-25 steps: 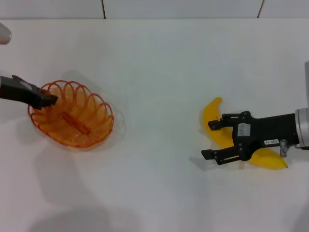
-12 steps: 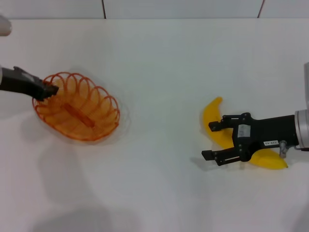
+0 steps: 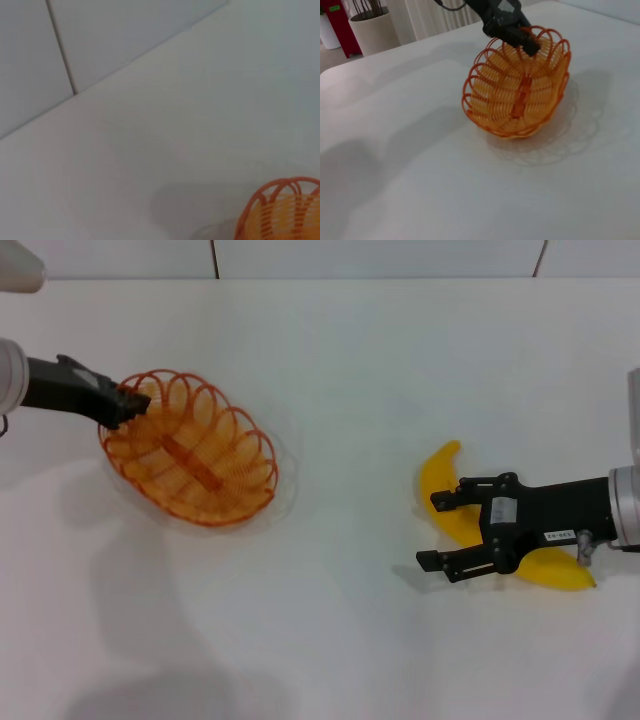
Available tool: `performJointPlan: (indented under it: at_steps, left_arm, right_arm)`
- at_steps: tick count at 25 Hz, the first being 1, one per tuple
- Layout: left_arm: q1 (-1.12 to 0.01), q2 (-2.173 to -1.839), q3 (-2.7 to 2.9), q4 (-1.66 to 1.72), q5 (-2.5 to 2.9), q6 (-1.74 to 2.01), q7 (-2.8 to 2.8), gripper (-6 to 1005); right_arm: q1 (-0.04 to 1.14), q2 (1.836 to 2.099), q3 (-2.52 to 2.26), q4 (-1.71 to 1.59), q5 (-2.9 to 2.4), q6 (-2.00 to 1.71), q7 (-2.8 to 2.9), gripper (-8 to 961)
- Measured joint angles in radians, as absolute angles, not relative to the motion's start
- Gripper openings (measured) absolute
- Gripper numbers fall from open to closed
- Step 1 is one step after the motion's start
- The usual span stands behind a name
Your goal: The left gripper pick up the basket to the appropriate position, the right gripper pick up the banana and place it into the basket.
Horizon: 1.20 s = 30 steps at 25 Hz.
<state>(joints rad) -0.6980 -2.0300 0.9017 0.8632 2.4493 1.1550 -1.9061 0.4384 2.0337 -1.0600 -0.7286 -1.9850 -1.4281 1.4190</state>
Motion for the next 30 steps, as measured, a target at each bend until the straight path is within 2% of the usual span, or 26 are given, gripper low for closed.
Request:
performJointPlan:
  at_steps: [30]
  left_arm:
    - [-0.703, -2.031, 0.899, 0.776, 2.126, 1.089, -1.701, 86]
  right_arm:
    - [0.45, 2.034, -1.06, -0.729, -1.983, -1.428, 1.419, 869]
